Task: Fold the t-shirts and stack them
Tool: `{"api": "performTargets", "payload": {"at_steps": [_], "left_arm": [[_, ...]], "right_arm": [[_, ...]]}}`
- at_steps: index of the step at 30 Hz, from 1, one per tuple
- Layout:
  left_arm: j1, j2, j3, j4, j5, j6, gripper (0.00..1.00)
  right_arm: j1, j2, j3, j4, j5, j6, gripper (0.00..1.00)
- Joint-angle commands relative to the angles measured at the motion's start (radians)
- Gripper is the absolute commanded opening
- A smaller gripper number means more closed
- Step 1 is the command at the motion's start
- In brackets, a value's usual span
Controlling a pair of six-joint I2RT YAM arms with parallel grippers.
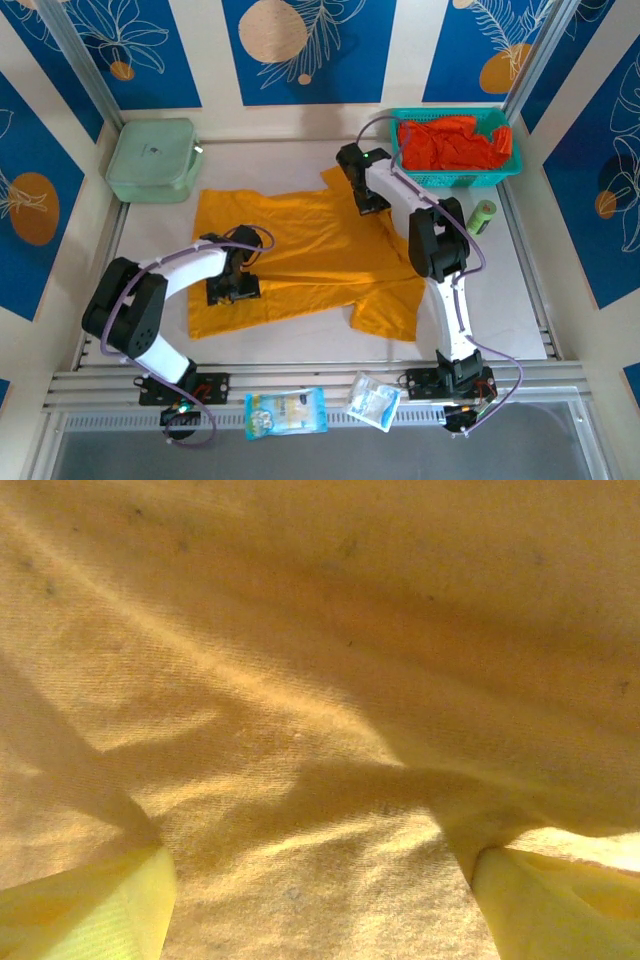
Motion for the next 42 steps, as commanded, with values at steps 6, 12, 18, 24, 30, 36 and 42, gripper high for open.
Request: {"api": "performTargets", "payload": {"at_steps": [6,12,18,24,30,36,42], "left_arm": [[-0.004,0.043,-0.05,-0.063,-0.035,-0.002,0.79],[-0.004,0.046,-0.047,-0.068,-0.046,-0.003,0.79],[-0.004,0.036,-0.013,-0.109,-0.103,0.006,0.8],[0.003,0.031,0.161,-0.168,-0.183,0.046,0.83],[-0.001,0.139,0.524,-0.264,-0.175,0.177,0.89],[0.017,0.338,0.812,-0.29,-0.213,0.251,0.88],[0.077,0.591,1.011,-0.238,-0.155,0.268,0.81]], "right_arm": [[-0.092,0.178,0.176,0.028,0.424,-0.077,0.1],[-0.073,0.168,0.205,-0.062,0.408,0.018,0.37],[-0.033,0.051,0.105,-0.168,0.39,0.174,0.39],[-0.019,-0.189,-0.193,-0.196,0.203,0.372,0.36],[-0.091,-0.468,-0.633,0.104,-0.241,0.402,0.19],[-0.2,-0.599,-0.876,0.292,-0.468,0.475,0.02],[-0.259,-0.541,-0.922,0.369,-0.527,0.524,0.0]]}}
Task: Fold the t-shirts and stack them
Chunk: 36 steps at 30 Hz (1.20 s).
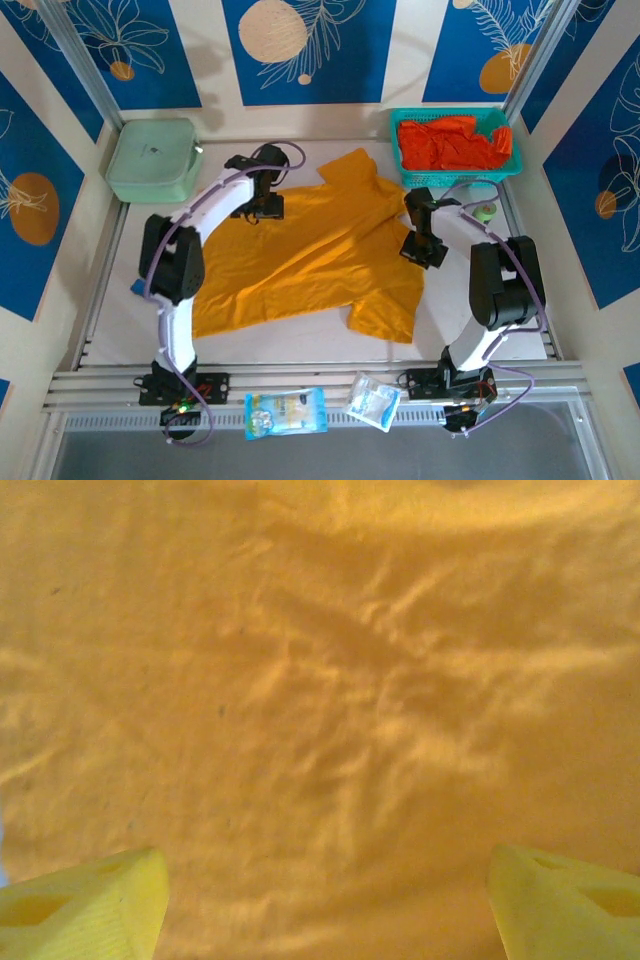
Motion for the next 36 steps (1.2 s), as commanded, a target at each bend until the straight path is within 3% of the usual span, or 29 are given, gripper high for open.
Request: {"api": "performTargets", "payload": {"at_steps": [1,8,19,29,36], "left_arm": [[0.04,0.13,0.094,-0.026,0.021,0.038,0.81],[0.101,0.346,0.28,-0.074,0.02,0.046,0.8],[0.178,0.467,0.414,-0.113,0.038,0.084,0.81],[0.176,0.472,0.422,-0.073,0.129,0.092,0.84],[0.151,0.306,0.405,-0.057,0.156,0.115,0.94]], "right_arm": [[-0.027,0.035,-0.013,0.097,-0.111,0.062,0.0],[-0.066,0.089,-0.024,0.074,-0.067,0.172,0.0],[-0.117,0.018,-0.126,-0.063,0.013,0.37,0.0],[-0.115,-0.097,-0.237,-0.055,-0.038,0.421,0.0],[-0.085,-0.119,-0.156,-0.069,-0.025,0.326,0.0]]}}
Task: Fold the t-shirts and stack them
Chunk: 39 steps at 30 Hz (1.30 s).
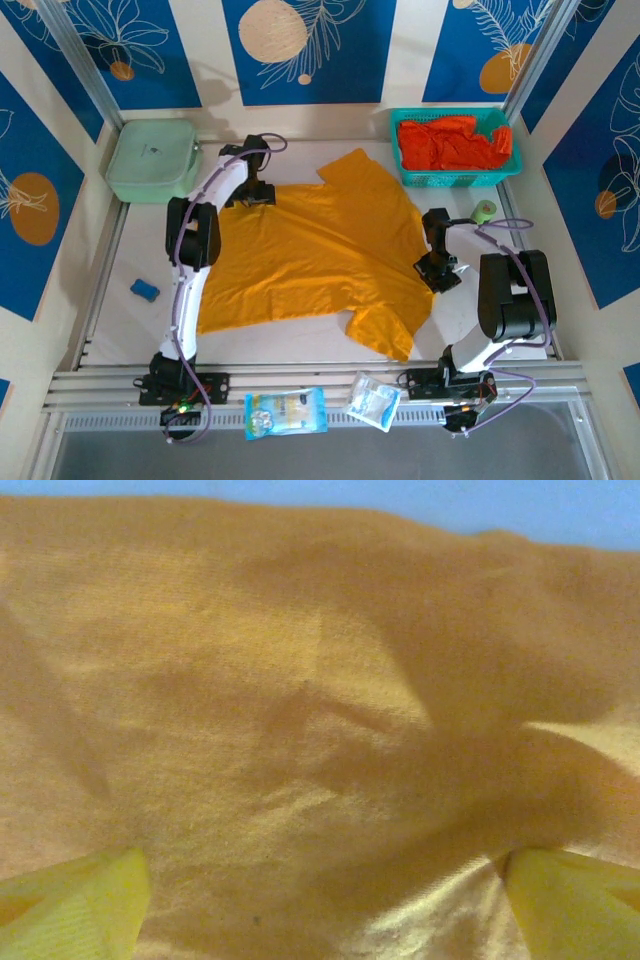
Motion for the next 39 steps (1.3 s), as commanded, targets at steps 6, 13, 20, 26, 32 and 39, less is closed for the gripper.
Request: {"api": "performTargets", "payload": {"at_steps": [6,13,20,26,32,39], "left_arm": [[-0.024,-0.338,-0.133,-0.04,-0.036,0.025,0.97],[-0.032,-0.638,-0.631,0.087,-0.016,-0.044,0.98],[-0.03,-0.677,-0.956,0.177,-0.005,-0.132,0.94],[-0.028,-0.618,-1.018,0.216,-0.052,-0.143,0.93],[-0.013,-0.494,-0.921,0.188,-0.098,-0.094,0.93],[0.005,-0.4,-0.768,0.121,-0.172,-0.037,0.91]], "right_arm": [[0.029,-0.076,0.168,-0.054,-0.018,-0.279,0.0],[0.1,-0.026,0.231,-0.052,-0.116,-0.413,0.0],[0.127,0.18,0.303,0.001,-0.142,-0.408,0.0],[0.118,0.329,0.428,-0.026,-0.061,-0.37,0.0],[0.072,0.416,0.496,-0.08,-0.018,-0.309,0.0],[0.046,0.394,0.464,-0.087,-0.021,-0.267,0.0]]}}
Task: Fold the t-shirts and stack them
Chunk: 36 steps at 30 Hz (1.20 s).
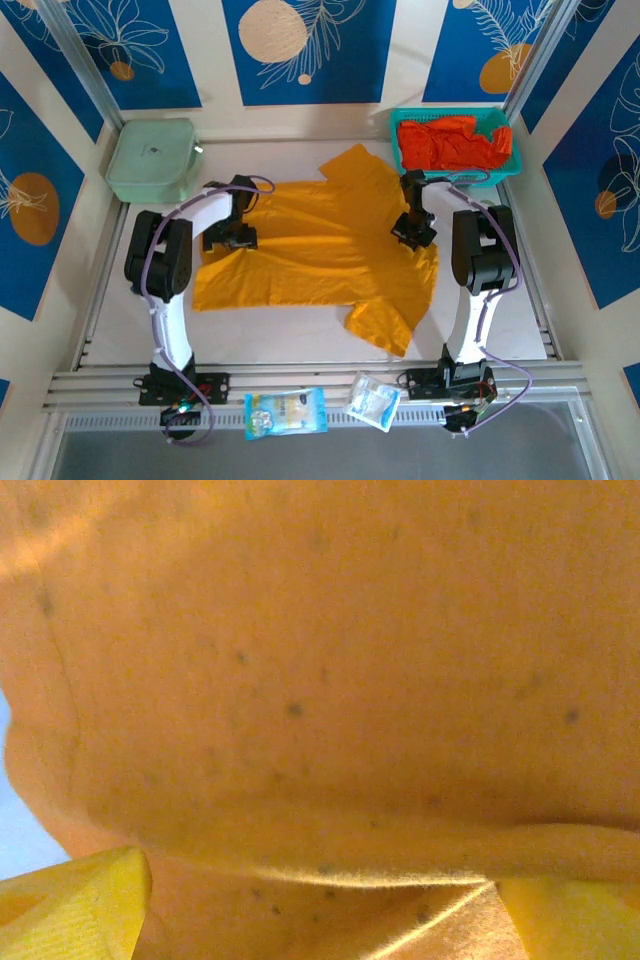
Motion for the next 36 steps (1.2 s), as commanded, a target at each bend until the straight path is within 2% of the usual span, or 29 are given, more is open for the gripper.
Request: {"api": "performTargets", "payload": {"at_steps": [1,9,15,19,23,26,29,32,36], "left_arm": [[0.02,0.066,0.031,-0.028,-0.078,0.039,0.91],[0.022,0.01,0.024,-0.072,-0.114,0.034,0.92],[0.012,-0.189,0.012,-0.133,-0.107,0.024,0.93],[-0.017,-0.289,-0.002,-0.189,-0.065,0.012,0.94],[-0.05,-0.315,-0.127,-0.158,0.008,-0.015,0.9],[-0.054,-0.301,-0.254,-0.07,0.063,-0.036,0.82],[-0.053,-0.263,-0.327,-0.001,0.053,-0.054,0.76],[-0.051,-0.229,-0.344,0.033,0.016,-0.066,0.7],[-0.05,-0.21,-0.317,0.042,-0.023,-0.068,0.69]], "right_arm": [[-0.01,-0.001,-0.033,-0.041,0.042,0.05,0.0],[0.007,-0.063,-0.025,-0.048,0.019,0.049,0.0],[0.059,-0.204,0.023,-0.134,0.095,-0.026,0.0],[0.083,-0.297,-0.093,-0.179,0.081,-0.025,0.0],[0.124,-0.365,-0.258,-0.124,0.031,0.003,0.0],[0.147,-0.357,-0.314,-0.088,0.01,0.013,0.0],[0.165,-0.312,-0.32,-0.06,0.004,0.015,0.0],[0.175,-0.252,-0.294,-0.046,0.012,0.014,0.0],[0.177,-0.181,-0.244,-0.053,0.046,0.013,0.0]]}}
